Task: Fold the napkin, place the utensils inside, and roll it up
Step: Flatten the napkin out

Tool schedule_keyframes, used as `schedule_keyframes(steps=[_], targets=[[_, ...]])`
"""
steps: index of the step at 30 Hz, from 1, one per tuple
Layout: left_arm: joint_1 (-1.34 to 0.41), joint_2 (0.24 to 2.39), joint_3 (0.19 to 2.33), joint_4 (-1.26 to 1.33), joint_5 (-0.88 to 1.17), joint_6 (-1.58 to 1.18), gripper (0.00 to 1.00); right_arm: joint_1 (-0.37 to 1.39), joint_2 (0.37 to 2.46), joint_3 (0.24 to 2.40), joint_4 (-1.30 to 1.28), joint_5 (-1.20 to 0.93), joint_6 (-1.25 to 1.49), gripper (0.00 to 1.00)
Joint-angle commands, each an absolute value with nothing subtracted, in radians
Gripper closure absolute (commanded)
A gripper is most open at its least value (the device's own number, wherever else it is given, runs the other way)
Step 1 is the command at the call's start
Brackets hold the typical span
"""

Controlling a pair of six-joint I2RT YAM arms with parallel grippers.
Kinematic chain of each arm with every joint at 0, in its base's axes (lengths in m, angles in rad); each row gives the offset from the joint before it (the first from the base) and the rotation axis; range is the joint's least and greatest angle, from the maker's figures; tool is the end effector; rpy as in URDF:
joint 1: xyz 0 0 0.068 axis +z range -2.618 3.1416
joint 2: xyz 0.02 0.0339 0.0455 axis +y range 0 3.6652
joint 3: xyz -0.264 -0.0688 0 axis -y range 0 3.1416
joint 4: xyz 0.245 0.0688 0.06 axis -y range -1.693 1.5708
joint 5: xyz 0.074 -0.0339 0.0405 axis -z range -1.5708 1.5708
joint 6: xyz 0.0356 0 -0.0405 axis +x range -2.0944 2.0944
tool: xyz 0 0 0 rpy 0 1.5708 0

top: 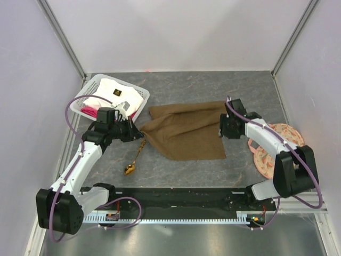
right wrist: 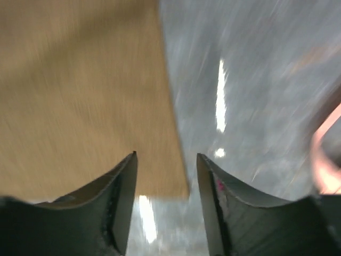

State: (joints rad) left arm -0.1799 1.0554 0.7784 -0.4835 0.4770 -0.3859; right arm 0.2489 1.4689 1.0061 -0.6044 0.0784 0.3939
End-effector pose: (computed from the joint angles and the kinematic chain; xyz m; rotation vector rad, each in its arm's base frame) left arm 0.2120 -0.0552 0.2611 0.0021 2.3749 -0.8342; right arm 0.2837 0.0692 0.2245 0.2176 2.6284 0.1162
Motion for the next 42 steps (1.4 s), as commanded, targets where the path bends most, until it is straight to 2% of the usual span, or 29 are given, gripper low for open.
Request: schedule_keyframes(steps=[1,11,24,36,38,42], targets=[[-0.173,1.078,0.795,-0.436,0.534,-0.319,0.98,0.33,1.332,0.902,-0.667,0.095,0.492,0.48],[-0.173,1.078,0.772,-0.419,0.543,-0.311,0.98,0.35,1.275,0.715,-0.66,0.081,0.555,0.56],[-0.173,1.081,0.764,-0.408,0.543,-0.316,0.98,0.351,1.341,0.689,-0.557,0.055,0.58,0.57],[-0.173,1.086,0.767,-0.405,0.545,-0.316,0.98,0.379,1.382,0.672,-0.577,0.103,0.601,0.61],[-0.173,1.086,0.765,-0.407,0.546,-0.318,0.98,0.383,1.388,0.667,-0.575,0.112,0.607,0.63],[-0.173,1.086,0.765,-0.405,0.546,-0.318,0.98,0.385,1.394,0.657,-0.569,0.138,0.612,0.73]])
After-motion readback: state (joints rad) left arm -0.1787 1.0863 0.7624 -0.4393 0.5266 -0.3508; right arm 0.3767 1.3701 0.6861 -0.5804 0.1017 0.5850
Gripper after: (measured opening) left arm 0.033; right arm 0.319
